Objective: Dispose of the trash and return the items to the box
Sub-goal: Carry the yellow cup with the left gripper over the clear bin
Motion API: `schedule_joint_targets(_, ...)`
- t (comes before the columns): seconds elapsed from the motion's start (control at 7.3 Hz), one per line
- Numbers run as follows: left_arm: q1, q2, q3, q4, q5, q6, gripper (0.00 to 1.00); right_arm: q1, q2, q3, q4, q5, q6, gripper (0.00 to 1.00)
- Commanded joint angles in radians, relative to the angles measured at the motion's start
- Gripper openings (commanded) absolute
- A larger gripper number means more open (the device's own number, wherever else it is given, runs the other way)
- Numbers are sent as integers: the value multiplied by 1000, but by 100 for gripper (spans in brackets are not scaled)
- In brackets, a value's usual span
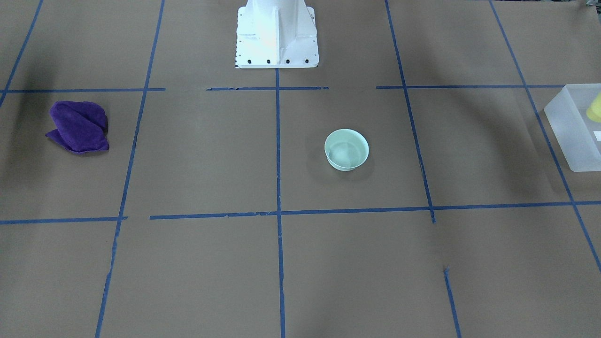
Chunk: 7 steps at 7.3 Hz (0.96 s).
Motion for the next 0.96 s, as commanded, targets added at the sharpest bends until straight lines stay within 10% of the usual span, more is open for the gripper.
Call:
schedule_joint_targets(0.0, 52, 0, 20, -2, -6, 0, 5, -2, 0, -1, 0, -1, 0, 100)
schedule_joint_targets(0.82, 110, -3, 17, -21, -8, 0, 34, -5, 2, -4, 0, -1, 0, 100)
